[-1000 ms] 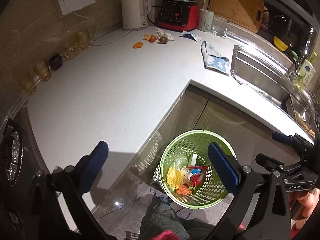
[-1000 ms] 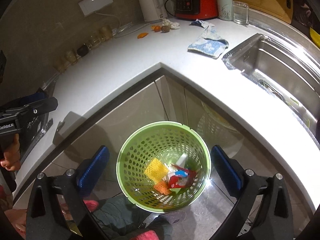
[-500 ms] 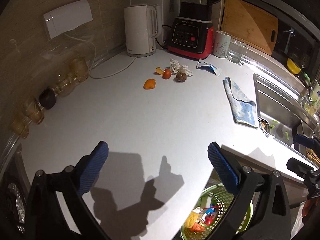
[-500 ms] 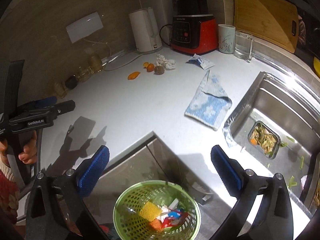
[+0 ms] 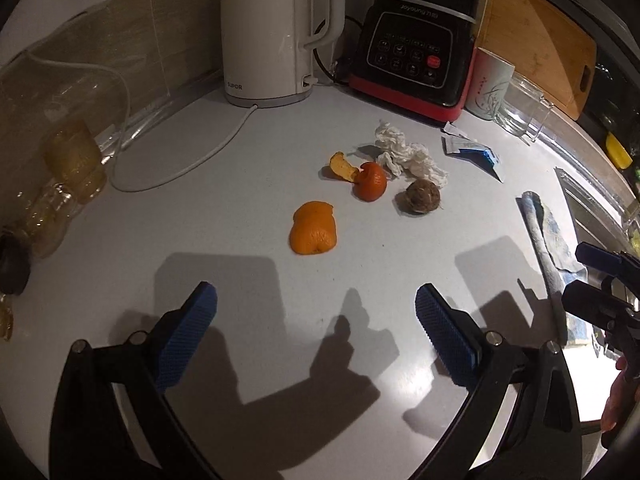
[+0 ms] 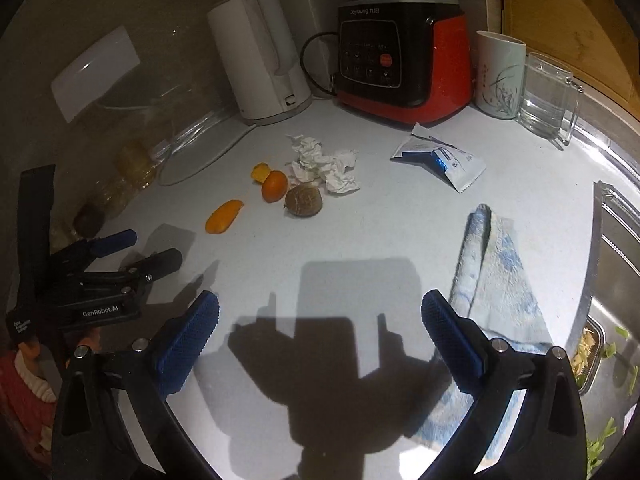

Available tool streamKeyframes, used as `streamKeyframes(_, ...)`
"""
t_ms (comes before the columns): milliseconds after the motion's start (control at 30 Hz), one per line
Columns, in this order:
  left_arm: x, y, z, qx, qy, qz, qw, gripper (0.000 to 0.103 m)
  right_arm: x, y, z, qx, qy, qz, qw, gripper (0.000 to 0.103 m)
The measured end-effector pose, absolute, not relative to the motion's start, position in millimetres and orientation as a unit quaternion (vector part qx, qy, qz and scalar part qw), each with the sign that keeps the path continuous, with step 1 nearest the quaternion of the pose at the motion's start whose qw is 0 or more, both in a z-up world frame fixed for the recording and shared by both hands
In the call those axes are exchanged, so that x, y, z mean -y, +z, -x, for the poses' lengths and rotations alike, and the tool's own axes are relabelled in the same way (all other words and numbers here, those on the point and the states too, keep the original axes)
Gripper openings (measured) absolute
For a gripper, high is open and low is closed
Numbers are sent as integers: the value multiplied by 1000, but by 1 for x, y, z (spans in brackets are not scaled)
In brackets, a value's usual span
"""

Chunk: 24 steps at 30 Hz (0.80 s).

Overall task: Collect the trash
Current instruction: 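Move both tools back to the counter and grasp the orange peel with the left tool, then grasp the brown round fruit with the right tool while the left tool lifts the peel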

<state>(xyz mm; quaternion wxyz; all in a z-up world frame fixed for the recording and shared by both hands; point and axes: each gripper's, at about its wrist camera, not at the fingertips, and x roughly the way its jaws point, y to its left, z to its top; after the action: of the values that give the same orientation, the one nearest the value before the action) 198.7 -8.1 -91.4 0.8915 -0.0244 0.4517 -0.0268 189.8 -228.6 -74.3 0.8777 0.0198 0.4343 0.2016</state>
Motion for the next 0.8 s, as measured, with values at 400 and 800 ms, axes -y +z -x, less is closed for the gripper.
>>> streamKeyframes(400, 8, -130, -260, -454, -39, 37, 889, 76, 212, -104, -245, -453, 180, -27, 873, 101)
streamKeyframes(800, 5, -133, -269, -457, -39, 38, 888, 17, 191, -109, -260, -447, 188, -8, 875, 101)
